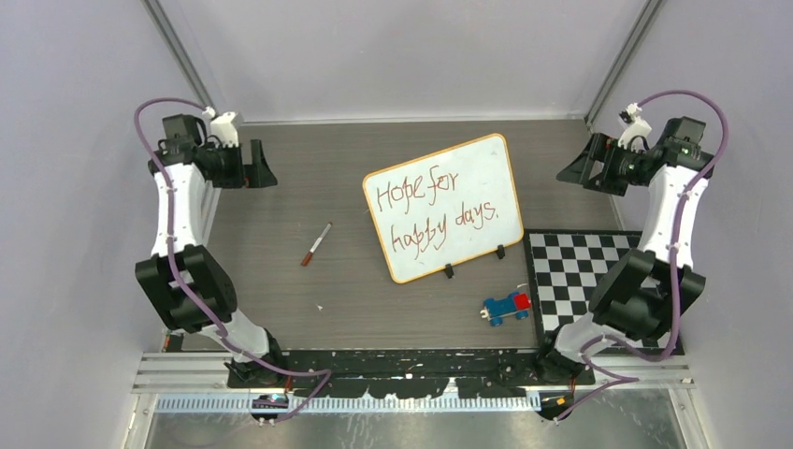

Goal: Write a sentence on the whiteboard
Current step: Reset both arms

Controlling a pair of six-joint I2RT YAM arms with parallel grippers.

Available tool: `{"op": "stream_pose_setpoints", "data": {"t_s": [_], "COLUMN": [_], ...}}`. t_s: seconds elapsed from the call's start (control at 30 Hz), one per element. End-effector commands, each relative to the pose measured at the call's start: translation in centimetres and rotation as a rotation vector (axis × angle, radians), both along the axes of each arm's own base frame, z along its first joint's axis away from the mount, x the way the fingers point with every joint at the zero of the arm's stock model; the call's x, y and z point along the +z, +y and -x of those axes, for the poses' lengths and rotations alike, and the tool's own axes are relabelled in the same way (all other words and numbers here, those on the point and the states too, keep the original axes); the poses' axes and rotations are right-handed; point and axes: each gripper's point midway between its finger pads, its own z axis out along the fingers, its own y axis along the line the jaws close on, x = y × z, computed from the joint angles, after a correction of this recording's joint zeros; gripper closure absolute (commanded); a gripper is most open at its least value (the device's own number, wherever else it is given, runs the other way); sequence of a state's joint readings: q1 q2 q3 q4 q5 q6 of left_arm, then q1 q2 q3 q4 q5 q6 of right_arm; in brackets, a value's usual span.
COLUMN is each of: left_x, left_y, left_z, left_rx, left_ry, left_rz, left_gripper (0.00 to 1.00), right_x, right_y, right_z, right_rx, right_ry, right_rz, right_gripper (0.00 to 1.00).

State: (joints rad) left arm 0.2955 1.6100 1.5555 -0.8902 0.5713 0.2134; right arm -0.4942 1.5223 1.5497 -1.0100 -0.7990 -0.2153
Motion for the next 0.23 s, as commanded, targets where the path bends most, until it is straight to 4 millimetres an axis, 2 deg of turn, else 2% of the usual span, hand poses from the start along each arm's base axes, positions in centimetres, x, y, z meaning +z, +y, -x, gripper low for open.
{"op": "stream_pose_setpoints", "data": {"t_s": [0.0, 0.2], "left_x": [0.5, -1.2], "left_y": [0.7, 0.9], "left_z": [0.1, 0.9], "left_rx": [0.063, 0.088], "left_ry": [-0.032, -0.032], "left_rz": [0.057, 0.038], "left_gripper": [0.00, 0.00], "right_x": [-1.7, -4.0], "right_y": [-1.6, -2.6], "right_z": [-0.2, -0.6], "right_rx": [0.009, -0.012], "right_ry": [0.031, 0.076], "right_rz": [0.039, 0.059], "right_gripper": [0.07, 0.07]}}
